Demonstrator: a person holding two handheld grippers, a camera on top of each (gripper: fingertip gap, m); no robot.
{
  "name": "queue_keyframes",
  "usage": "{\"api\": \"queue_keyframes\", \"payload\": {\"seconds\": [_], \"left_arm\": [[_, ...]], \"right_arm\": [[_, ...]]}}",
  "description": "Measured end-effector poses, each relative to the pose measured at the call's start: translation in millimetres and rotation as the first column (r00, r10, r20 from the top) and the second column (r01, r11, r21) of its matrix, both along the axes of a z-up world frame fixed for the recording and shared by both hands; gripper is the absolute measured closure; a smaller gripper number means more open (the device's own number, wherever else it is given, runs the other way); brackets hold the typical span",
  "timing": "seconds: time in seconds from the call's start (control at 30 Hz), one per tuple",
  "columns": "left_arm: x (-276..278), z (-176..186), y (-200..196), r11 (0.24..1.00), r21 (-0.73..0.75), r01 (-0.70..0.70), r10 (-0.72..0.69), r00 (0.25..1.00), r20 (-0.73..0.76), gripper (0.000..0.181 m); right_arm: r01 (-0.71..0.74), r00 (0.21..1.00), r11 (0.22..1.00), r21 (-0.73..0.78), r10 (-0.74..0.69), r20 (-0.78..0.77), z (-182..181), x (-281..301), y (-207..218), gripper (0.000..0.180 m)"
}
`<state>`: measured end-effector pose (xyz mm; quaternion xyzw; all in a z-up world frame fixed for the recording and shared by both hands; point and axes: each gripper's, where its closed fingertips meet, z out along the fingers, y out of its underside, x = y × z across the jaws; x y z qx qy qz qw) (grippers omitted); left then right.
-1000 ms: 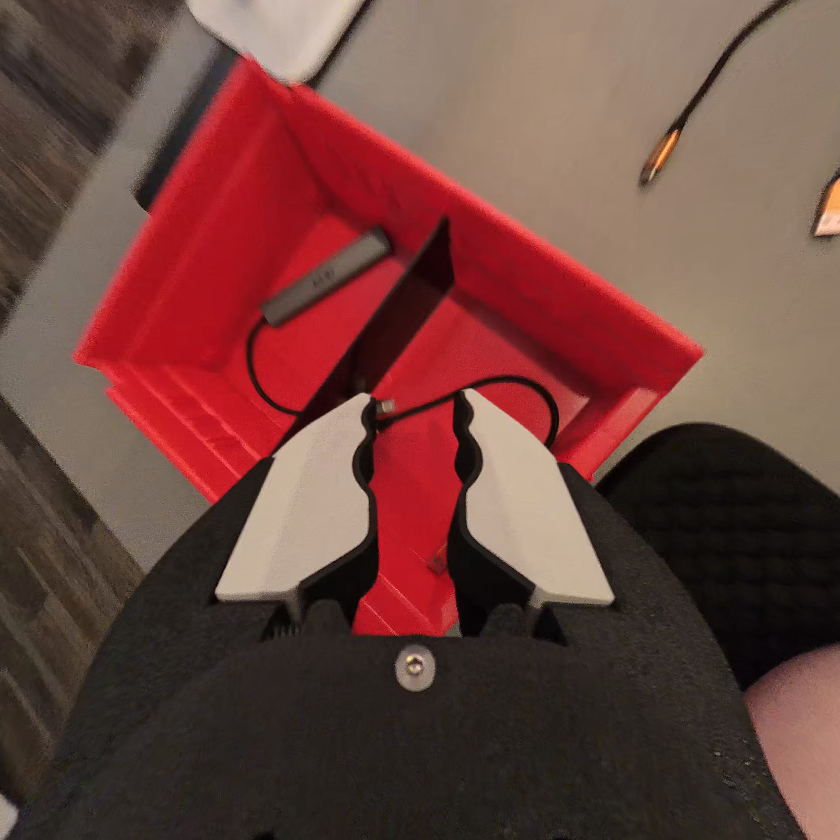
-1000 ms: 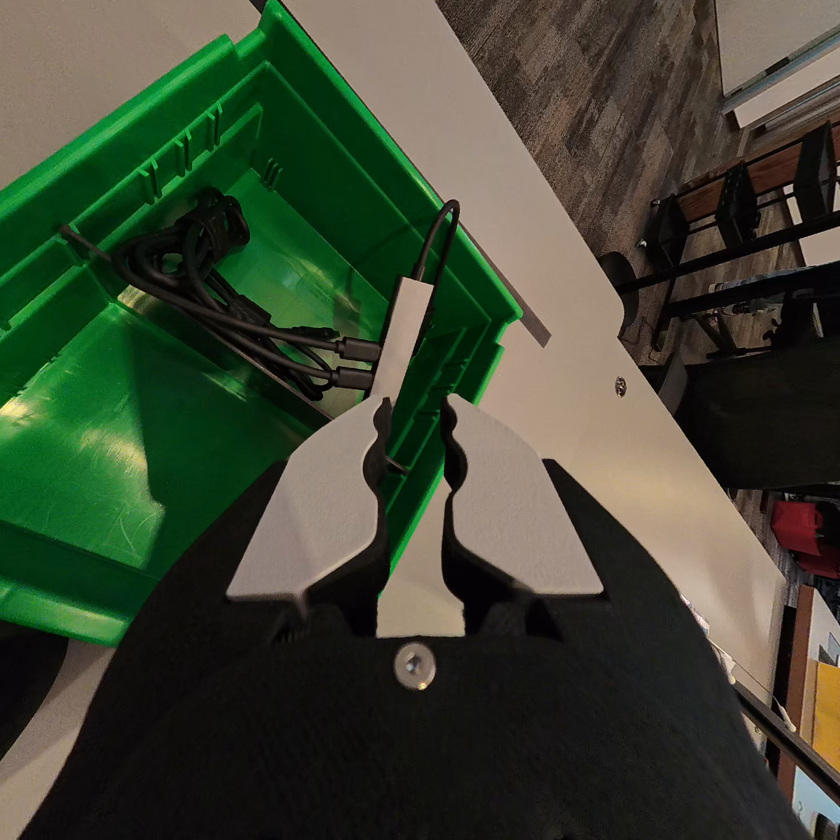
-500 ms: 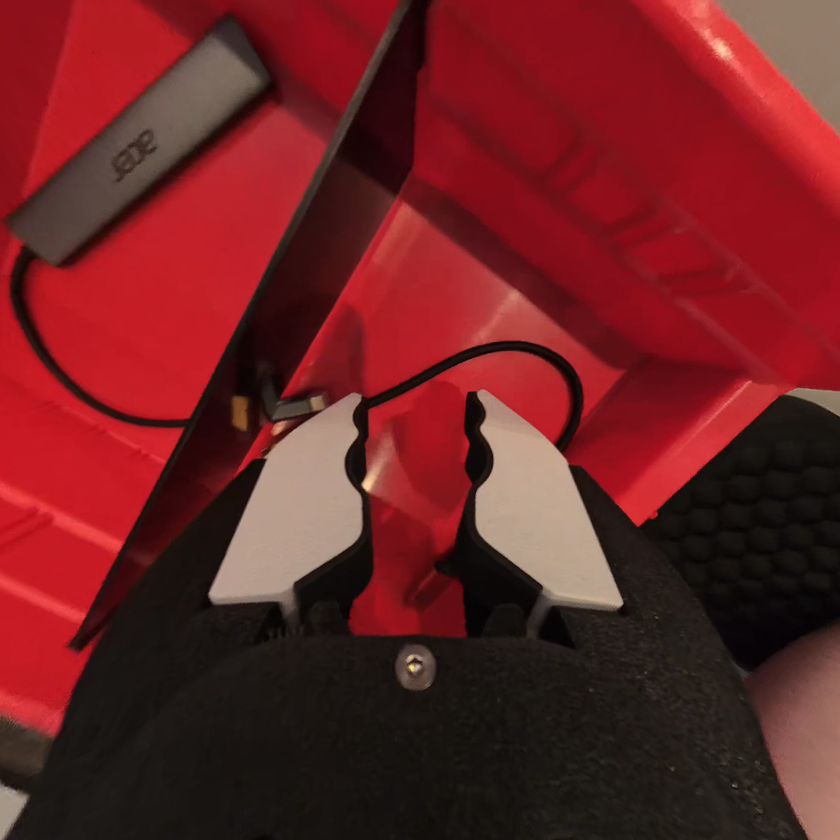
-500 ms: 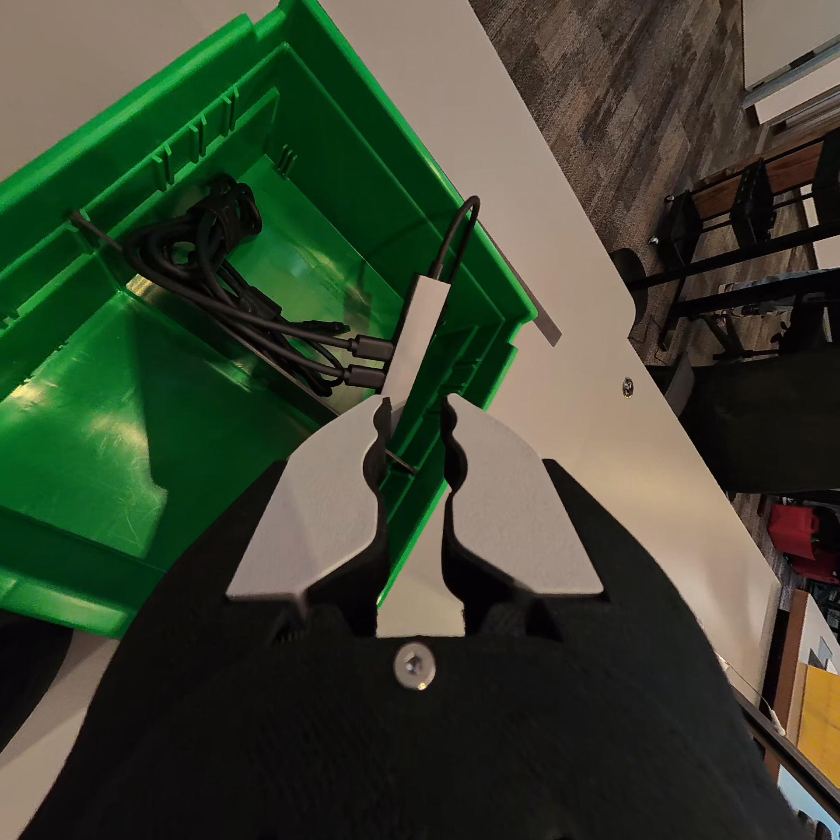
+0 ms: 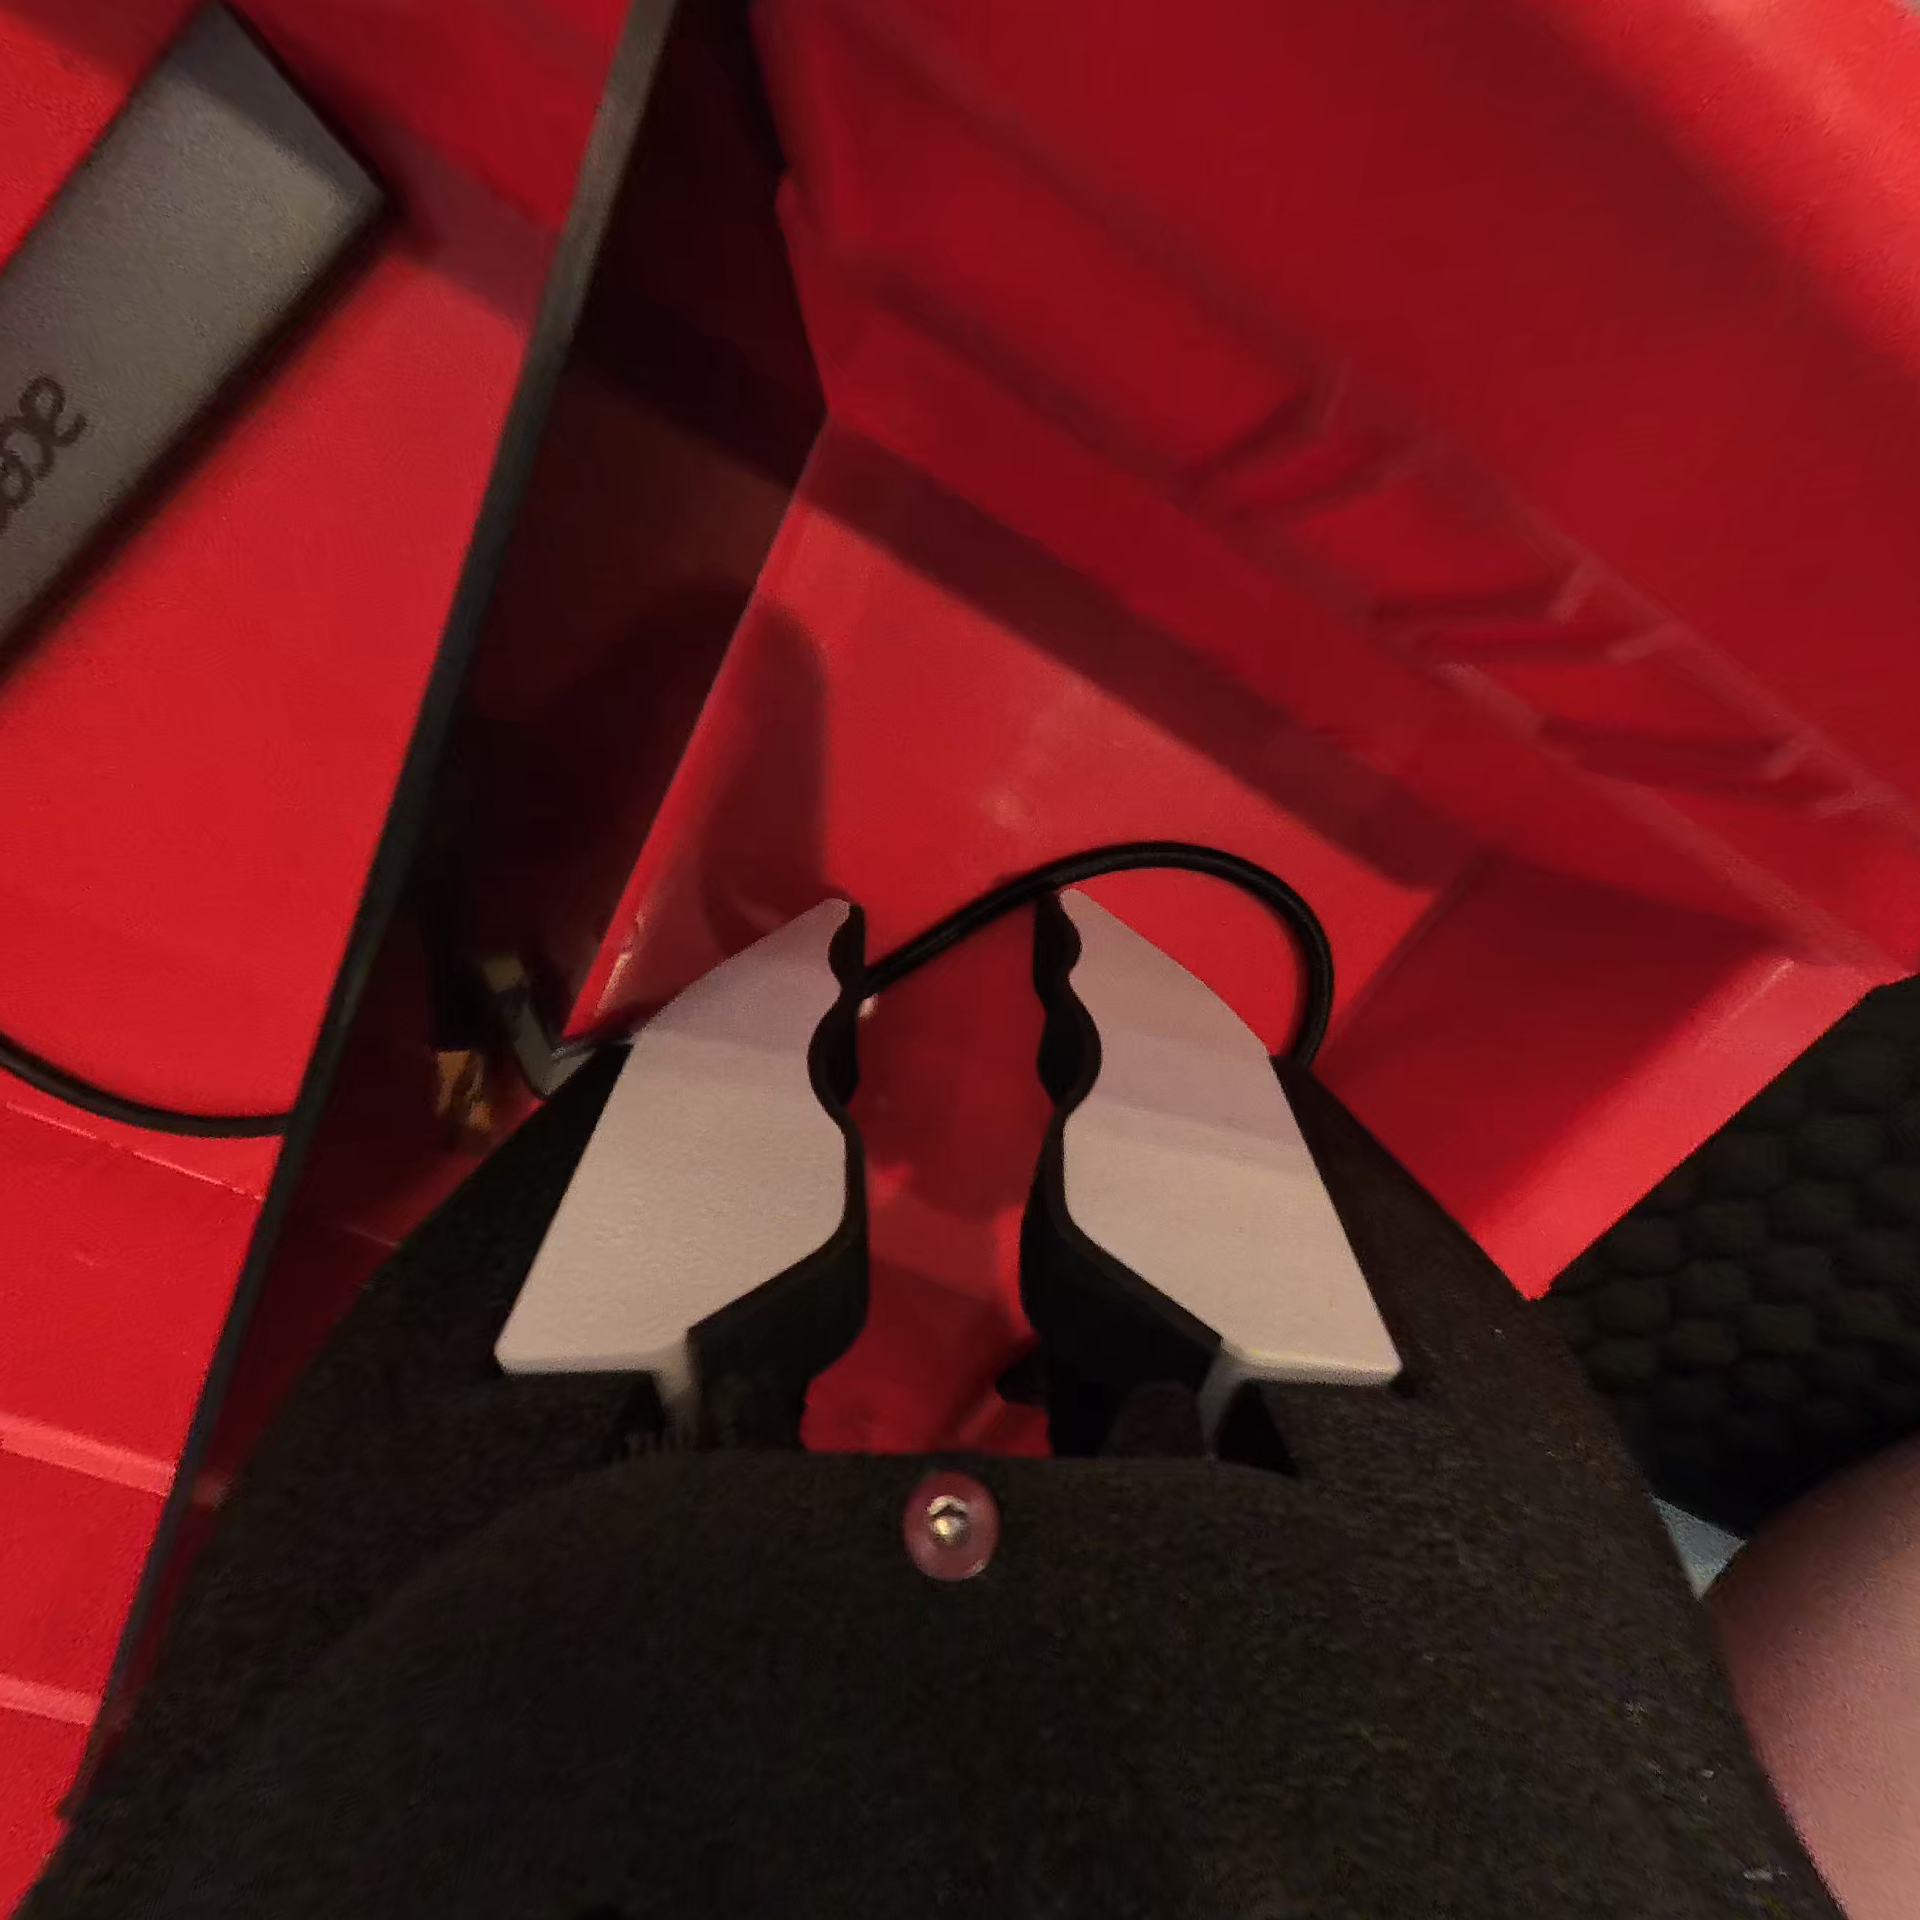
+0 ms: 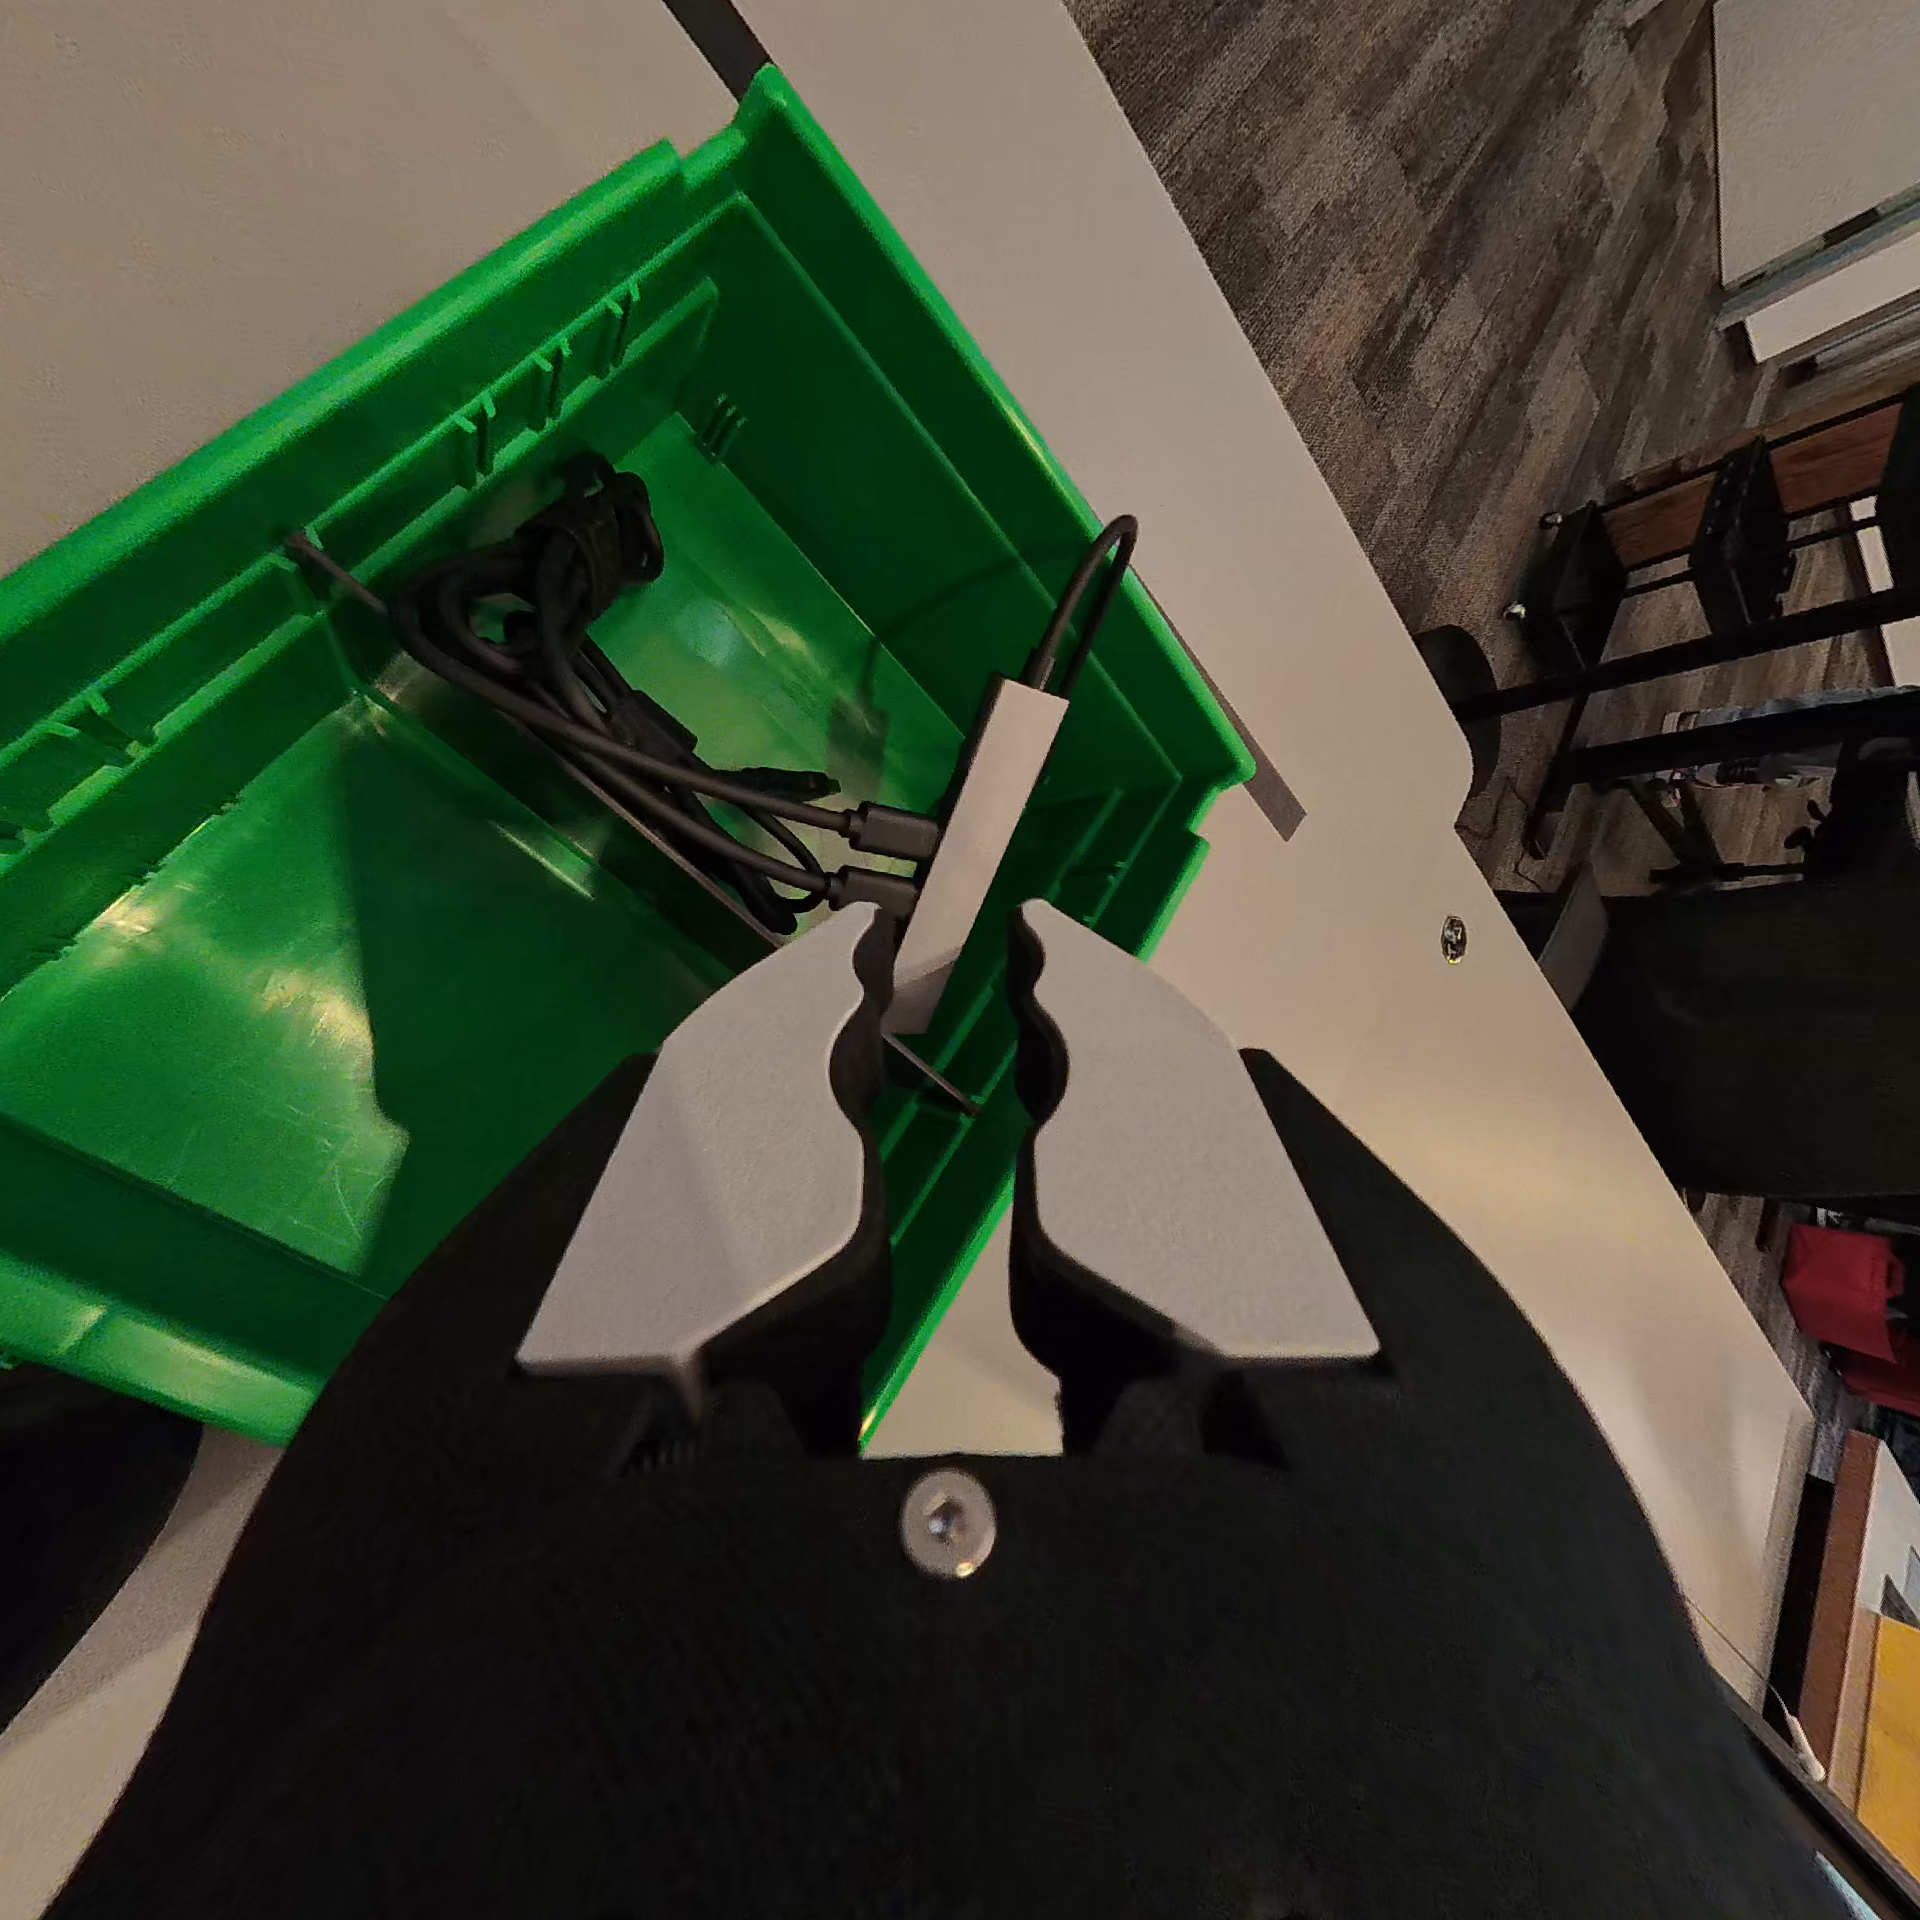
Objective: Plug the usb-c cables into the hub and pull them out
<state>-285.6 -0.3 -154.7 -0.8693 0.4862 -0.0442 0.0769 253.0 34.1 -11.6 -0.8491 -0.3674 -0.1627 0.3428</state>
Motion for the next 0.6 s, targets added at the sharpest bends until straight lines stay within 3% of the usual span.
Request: {"api": "queue_keyframes", "payload": {"seconds": [0.13,0.2,0.4,0.6], "left_arm": [[0.8,-0.5,1.9,1.0,0.008,0.012,-0.011,1.0,-0.028,0.152],[0.6,-0.6,4.8,1.0,0.011,0.007,-0.007,0.999,-0.035,0.165],[-13.4,0.6,7.0,0.999,-0.016,-0.044,0.042,0.991,-0.13,0.177],[-20.1,37.0,8.6,0.99,0.089,-0.11,0.12,0.987,-0.106,0.178]], "right_arm": [[-0.005,1.0,1.0,-0.011,0.005,0.002,-2.0,-0.3,-1.1,0.157],[-0.005,1.0,1.0,-0.01,0.005,0.002,-1.9,0.0,-1.5,0.158],[-0.011,1.0,1.0,-0.006,0.011,-0.002,-1.1,-0.8,-1.6,0.158],[-0.021,1.0,1.0,0.001,0.021,0.0,0.3,-2.8,-1.2,0.159]]}}
